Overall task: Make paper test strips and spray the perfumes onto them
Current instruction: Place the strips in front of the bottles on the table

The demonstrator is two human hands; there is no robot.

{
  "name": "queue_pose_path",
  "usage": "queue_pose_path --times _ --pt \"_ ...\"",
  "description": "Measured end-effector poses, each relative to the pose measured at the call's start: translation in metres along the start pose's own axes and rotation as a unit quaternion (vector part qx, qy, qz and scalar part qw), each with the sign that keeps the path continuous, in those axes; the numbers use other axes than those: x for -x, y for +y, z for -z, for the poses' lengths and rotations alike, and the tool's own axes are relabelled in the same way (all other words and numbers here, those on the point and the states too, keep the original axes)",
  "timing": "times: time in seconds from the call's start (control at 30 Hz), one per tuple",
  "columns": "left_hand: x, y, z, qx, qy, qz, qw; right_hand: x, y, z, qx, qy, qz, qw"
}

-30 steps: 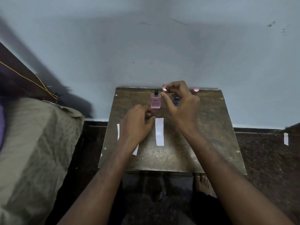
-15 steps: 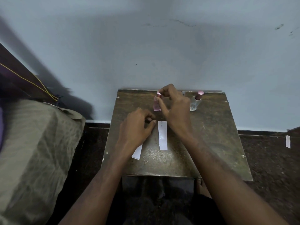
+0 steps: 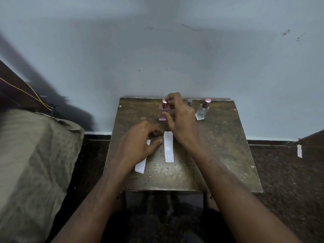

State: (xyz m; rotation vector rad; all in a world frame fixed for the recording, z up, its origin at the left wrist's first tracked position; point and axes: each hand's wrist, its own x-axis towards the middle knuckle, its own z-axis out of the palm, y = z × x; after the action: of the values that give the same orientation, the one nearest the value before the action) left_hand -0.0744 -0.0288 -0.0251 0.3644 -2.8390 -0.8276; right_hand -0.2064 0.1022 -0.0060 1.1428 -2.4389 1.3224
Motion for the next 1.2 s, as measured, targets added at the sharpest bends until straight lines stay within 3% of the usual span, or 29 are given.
queue_pose_path --times 0.53,0.9,1.2 --pt "0.017 0.016 -0.004 -0.143 0.001 -0.008 0.990 0.023 -0.005 0.044 -0.054 0.102 -0.019 0.993" --pt "-0.006 0.012 0.000 -0.133 0.002 0.043 0.990 0.024 0.000 0.048 -0.048 0.075 -0.018 0.996" --pt "-0.012 0.001 0.000 -0.074 0.017 0.039 0.996 0.018 0.002 0.026 -0.044 0.027 -0.015 0.999"
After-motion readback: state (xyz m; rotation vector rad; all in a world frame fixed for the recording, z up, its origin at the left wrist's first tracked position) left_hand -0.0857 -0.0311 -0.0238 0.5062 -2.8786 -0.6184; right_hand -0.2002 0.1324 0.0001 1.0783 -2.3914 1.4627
